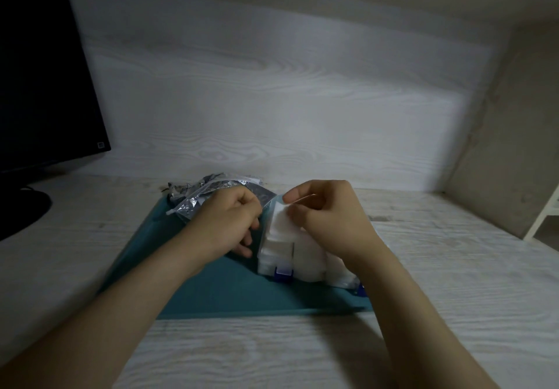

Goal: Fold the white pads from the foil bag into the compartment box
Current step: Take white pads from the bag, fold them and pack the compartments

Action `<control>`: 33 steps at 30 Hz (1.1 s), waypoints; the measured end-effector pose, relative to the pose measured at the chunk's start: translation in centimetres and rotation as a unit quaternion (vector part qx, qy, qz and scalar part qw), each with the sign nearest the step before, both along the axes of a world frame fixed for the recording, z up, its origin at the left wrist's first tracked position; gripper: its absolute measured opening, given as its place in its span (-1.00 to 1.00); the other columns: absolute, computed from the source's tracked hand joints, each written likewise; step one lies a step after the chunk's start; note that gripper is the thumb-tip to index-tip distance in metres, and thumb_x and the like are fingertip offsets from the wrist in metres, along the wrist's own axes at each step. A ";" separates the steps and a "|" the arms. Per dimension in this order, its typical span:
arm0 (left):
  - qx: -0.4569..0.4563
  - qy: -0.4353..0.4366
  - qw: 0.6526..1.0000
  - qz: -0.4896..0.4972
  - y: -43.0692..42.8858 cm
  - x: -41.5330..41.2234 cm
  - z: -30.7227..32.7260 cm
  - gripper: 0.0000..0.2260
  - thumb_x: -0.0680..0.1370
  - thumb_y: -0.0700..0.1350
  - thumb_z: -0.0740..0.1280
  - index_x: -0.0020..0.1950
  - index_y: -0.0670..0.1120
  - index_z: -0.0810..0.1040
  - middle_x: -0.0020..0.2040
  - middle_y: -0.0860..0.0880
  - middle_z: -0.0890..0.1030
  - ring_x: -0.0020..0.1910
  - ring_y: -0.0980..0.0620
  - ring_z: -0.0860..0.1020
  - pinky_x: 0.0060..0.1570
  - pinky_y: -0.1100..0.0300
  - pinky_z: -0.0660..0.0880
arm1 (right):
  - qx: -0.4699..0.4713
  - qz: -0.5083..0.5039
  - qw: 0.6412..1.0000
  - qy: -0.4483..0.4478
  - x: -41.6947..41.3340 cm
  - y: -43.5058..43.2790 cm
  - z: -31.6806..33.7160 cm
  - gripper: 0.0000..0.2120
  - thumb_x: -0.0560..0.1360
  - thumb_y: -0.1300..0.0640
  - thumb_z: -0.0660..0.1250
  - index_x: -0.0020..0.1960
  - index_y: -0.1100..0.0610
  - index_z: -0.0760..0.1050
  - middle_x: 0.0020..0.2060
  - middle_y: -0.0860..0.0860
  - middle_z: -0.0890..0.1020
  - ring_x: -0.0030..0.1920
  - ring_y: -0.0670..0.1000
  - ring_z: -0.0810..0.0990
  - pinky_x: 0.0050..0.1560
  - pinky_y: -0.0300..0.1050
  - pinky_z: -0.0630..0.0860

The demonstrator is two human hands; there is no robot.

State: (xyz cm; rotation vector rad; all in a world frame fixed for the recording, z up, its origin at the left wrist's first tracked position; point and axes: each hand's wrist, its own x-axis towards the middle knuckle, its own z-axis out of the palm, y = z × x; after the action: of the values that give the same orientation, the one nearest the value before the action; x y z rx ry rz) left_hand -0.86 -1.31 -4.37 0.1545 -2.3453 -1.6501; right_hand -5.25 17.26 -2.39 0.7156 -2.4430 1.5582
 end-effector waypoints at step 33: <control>-0.044 -0.039 0.983 -0.173 -1.1 1.2 -0.1 -0.66 0.29 -0.22 0.49 -0.08 0.10 0.46 0.06 -0.07 0.51 -0.23 -0.14 0.58 -0.10 -0.19 0.58 | 0.228 0.117 0.963 0.086 0.0 1.4 0.2 -0.93 0.51 0.00 0.55 -0.09 -0.03 0.77 -0.22 -0.20 0.75 -0.17 -0.16 0.69 -0.07 -0.22 0.61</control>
State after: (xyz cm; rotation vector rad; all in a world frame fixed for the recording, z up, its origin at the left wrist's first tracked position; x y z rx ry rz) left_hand 0.34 -2.43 -4.46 -0.2247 -2.6163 -1.7086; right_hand -5.24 18.67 -2.23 1.1980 -2.6793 0.9367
